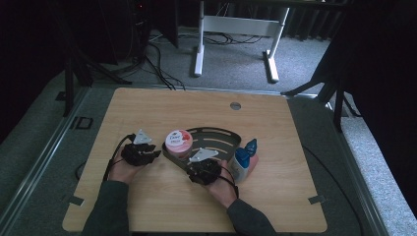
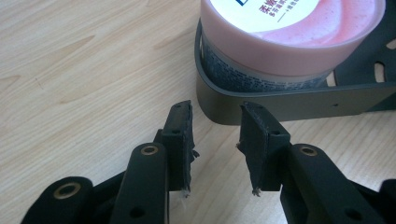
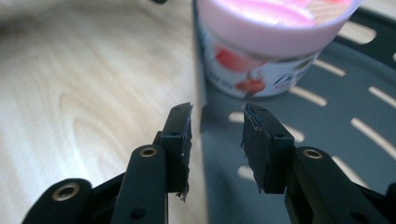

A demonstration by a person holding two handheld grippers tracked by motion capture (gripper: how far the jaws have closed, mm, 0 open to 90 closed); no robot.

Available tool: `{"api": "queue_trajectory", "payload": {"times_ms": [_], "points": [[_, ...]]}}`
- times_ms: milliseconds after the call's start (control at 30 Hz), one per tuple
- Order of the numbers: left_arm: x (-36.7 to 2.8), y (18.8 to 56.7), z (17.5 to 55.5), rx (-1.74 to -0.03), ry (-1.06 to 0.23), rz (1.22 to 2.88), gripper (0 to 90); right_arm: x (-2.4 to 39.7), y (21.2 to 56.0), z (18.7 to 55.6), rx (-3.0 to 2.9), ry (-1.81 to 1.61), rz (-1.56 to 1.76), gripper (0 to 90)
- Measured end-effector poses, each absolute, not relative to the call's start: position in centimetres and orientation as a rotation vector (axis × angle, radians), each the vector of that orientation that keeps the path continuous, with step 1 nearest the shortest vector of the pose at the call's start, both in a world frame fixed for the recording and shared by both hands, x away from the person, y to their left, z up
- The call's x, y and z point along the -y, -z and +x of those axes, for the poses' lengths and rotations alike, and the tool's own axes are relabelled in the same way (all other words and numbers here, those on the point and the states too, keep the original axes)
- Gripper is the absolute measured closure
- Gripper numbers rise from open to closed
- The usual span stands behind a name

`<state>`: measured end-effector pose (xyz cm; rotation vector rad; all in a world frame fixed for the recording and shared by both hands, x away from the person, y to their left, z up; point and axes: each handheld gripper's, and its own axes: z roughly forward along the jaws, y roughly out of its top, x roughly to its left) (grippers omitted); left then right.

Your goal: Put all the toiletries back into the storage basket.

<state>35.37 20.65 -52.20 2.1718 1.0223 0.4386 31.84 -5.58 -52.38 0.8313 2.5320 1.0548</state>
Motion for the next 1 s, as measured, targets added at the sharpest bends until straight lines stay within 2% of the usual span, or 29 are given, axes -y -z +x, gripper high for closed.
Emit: {"api": "queue_trajectory", "payload": {"times_ms": [1000], "points": [[-20.3,52.8,34.1,-1.027,-0.403,2.162,60.6,10.7,51.5,28.5,-2.61,-1.031,0.741,65.7]]}}
